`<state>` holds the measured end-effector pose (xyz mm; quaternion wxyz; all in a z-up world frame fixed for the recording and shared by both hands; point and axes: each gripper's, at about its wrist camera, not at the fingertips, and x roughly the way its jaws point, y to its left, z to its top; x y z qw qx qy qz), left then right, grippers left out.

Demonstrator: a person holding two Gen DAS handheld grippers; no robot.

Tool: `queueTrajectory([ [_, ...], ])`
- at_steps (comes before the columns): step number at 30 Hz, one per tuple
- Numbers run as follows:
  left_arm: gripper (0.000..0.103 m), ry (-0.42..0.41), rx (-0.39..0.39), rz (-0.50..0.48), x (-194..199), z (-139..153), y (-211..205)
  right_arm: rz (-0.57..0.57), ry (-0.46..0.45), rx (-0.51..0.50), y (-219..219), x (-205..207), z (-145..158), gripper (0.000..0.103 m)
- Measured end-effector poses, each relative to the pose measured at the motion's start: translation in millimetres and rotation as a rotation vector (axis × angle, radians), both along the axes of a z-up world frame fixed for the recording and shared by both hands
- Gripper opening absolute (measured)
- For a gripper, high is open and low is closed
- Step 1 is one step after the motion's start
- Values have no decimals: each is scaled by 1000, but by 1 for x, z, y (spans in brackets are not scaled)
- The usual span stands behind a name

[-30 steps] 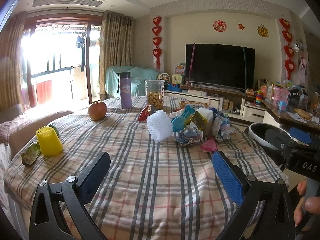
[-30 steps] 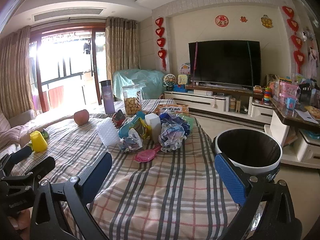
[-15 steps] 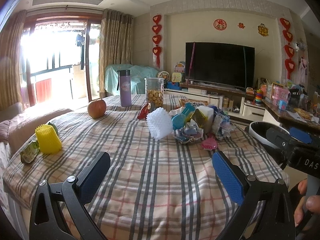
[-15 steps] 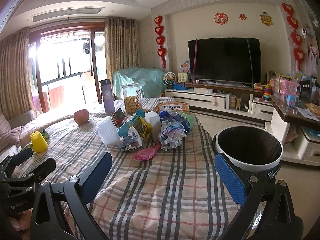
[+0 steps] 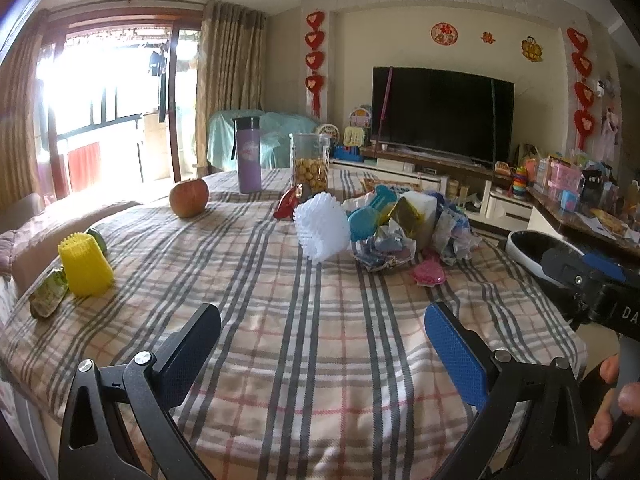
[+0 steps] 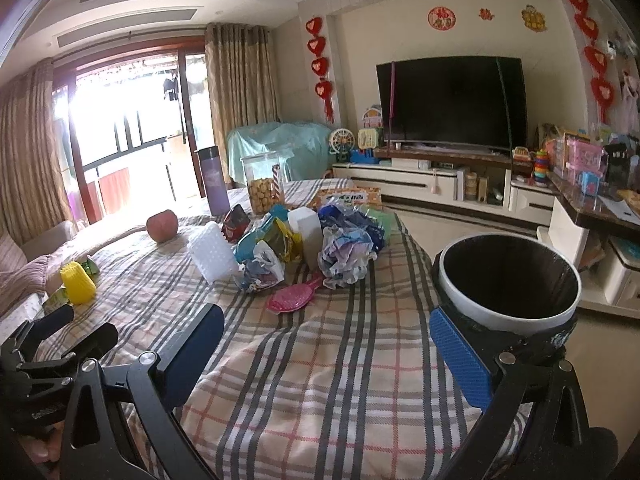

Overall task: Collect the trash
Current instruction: 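Grasp crumpled foil with left tool while right tool grasps a plastic bag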

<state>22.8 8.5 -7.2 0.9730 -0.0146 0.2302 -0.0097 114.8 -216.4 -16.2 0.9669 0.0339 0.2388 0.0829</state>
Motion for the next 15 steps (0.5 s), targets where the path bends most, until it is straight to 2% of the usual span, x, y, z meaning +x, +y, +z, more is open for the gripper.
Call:
queueTrajectory([
  [15, 102, 97, -27, 4, 68, -12, 7, -5, 119, 39, -19, 53, -18, 103],
])
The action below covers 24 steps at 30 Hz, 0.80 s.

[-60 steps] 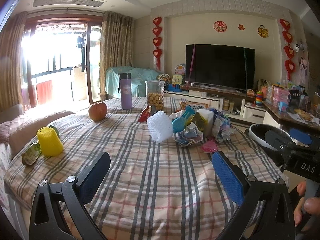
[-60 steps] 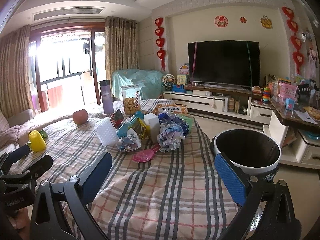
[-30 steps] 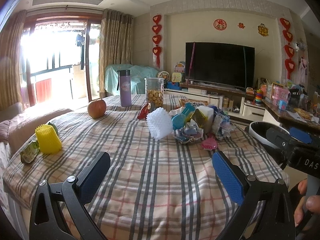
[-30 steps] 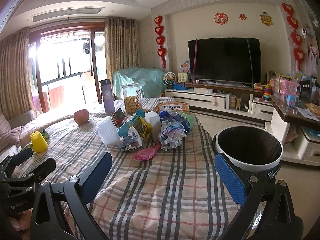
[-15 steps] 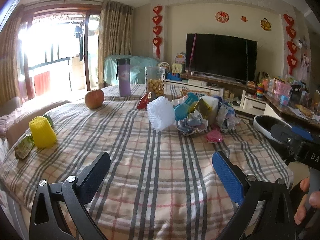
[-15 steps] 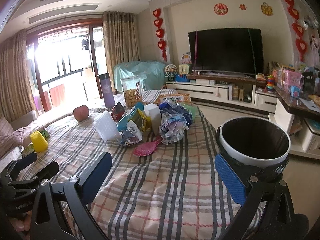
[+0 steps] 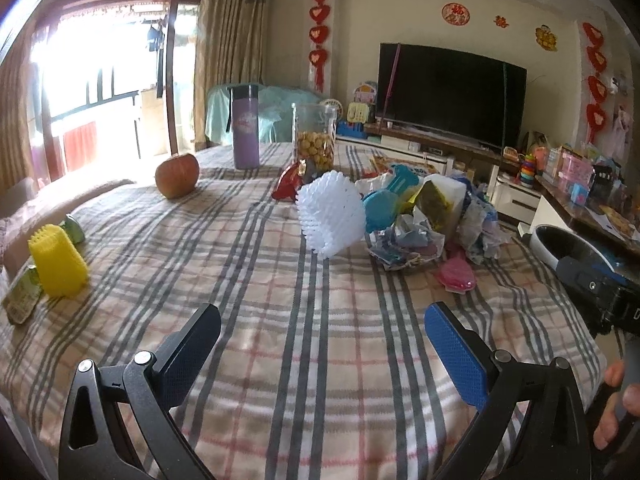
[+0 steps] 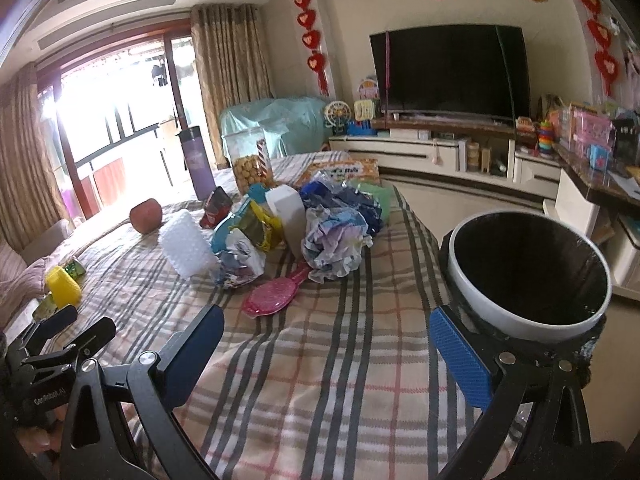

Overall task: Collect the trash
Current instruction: 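Grasp crumpled foil with left tool while right tool grasps a plastic bag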

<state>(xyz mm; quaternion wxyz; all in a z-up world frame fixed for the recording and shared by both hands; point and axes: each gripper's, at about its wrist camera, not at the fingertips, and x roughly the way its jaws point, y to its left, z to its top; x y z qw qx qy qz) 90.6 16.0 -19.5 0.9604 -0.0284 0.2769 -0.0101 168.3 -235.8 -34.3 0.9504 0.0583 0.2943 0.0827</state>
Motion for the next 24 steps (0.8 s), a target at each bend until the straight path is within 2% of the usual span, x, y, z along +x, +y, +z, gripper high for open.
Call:
queueTrajectory([
  [10, 102, 62, -6, -47, 57, -5, -17, -3, 76, 36, -16, 41, -7, 103],
  [16, 98, 101, -4, -71, 93, -9, -28, 17, 130, 69, -21, 72, -13, 102],
  [19, 95, 119, -27, -77, 111, -11, -29, 30, 151, 76, -20, 87, -16, 101],
  [24, 89, 189, -70, -113, 141, -19, -32, 68, 186, 84, -19, 112, -22, 91],
])
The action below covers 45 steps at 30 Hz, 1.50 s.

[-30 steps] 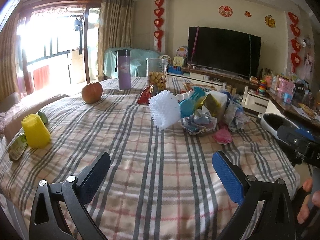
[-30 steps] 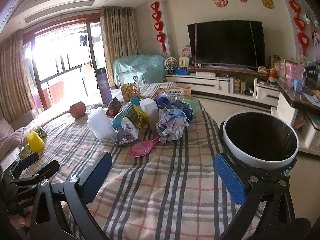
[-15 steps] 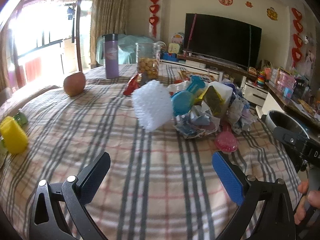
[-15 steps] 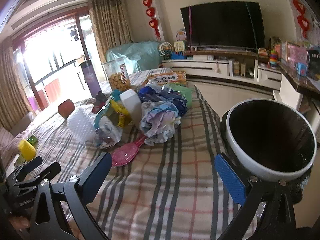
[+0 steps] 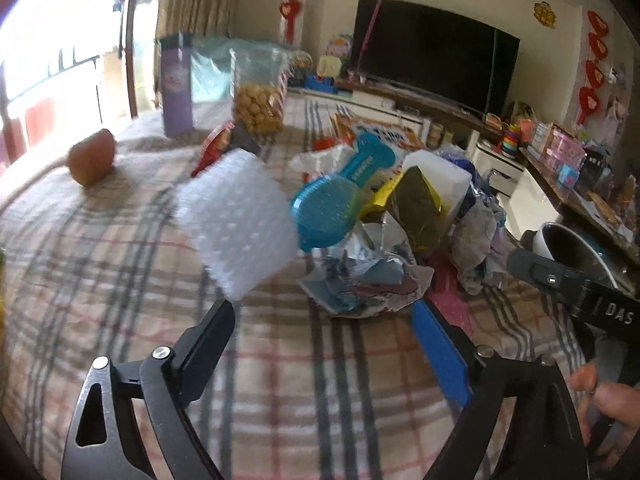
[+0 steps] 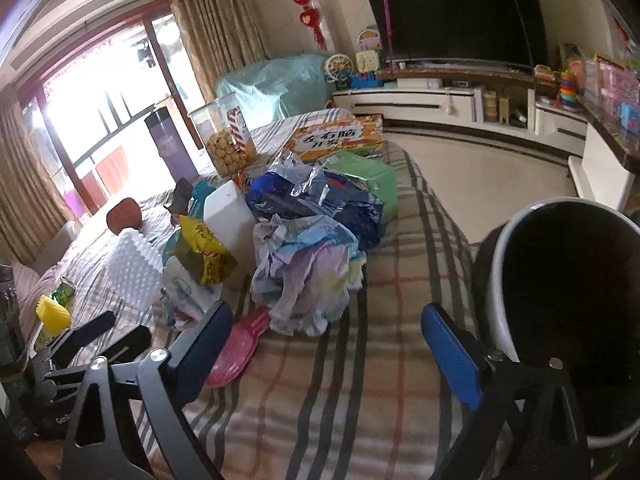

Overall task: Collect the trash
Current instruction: 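Grasp crumpled foil with left tool while right tool grasps a plastic bag, then carry foil and bag over the bin and open both tools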

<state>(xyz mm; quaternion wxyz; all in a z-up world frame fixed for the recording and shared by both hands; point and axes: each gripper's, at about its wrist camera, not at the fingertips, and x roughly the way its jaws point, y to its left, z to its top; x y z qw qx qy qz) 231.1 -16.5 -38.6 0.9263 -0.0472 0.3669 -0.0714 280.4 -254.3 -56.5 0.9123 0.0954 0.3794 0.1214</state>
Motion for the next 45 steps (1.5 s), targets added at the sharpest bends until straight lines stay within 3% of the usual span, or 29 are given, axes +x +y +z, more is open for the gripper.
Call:
queueTrajectory([
  [4, 86, 48, -17, -16, 22, -5, 0, 18, 49, 17, 2, 15, -10, 76],
  [6, 77, 69, -21, -30, 33, -8, -2, 33, 76, 33, 3, 19, -16, 58],
  [7, 67, 83, -21, -39, 37, -11, -3, 40, 88, 42, 4, 20, -18, 52],
  [9, 48, 116, -29, -64, 45, -17, -5, 55, 104, 56, 5, 21, -23, 28],
  [10, 38, 131, -34, -78, 49, -20, -5, 61, 101, 64, 4, 20, -23, 26],
  [12, 37, 123, -31, -81, 53, -19, -3, 61, 86, 68, 5, 15, -22, 21],
  [23, 34, 1, -11, -72, 19, -2, 6, 48, 41, 93, -5, -17, -7, 18],
  [32, 34, -25, -41, -112, -22, 10, -3, 7, 19, 107, -26, -44, 3, 18],
  [45, 34, -47, -34, -229, -30, 25, -45, -95, -21, 97, -73, -72, 17, 18],
])
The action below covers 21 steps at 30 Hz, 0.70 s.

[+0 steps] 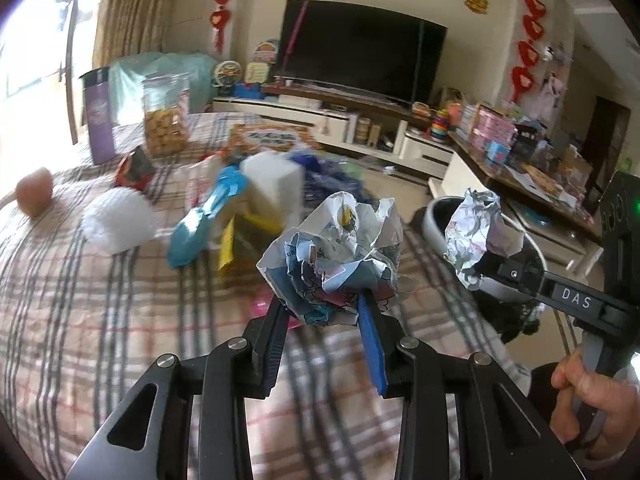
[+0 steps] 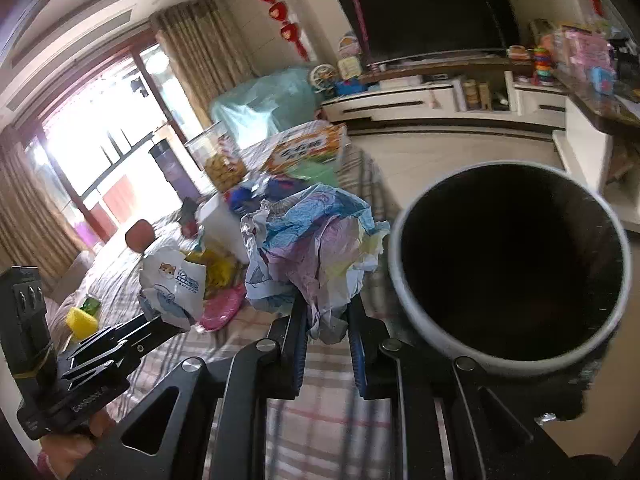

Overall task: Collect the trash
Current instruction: 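Carry foil and bag over the bin and open both tools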

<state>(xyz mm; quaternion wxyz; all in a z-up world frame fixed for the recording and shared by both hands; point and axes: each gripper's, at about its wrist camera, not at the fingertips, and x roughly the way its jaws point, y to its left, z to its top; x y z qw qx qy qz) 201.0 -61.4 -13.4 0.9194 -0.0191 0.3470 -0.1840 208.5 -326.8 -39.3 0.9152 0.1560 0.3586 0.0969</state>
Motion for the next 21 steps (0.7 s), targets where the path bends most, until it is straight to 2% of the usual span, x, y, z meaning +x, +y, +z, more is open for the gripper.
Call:
queueTrajectory([
  [11, 34, -7, 32, -115, 28, -1, -47, -122, 7, -26, -60, -16, 3, 18],
  [21, 34, -15, 63, -177, 51, -1, -89, -177, 23, -33, -91, -21, 0, 18],
])
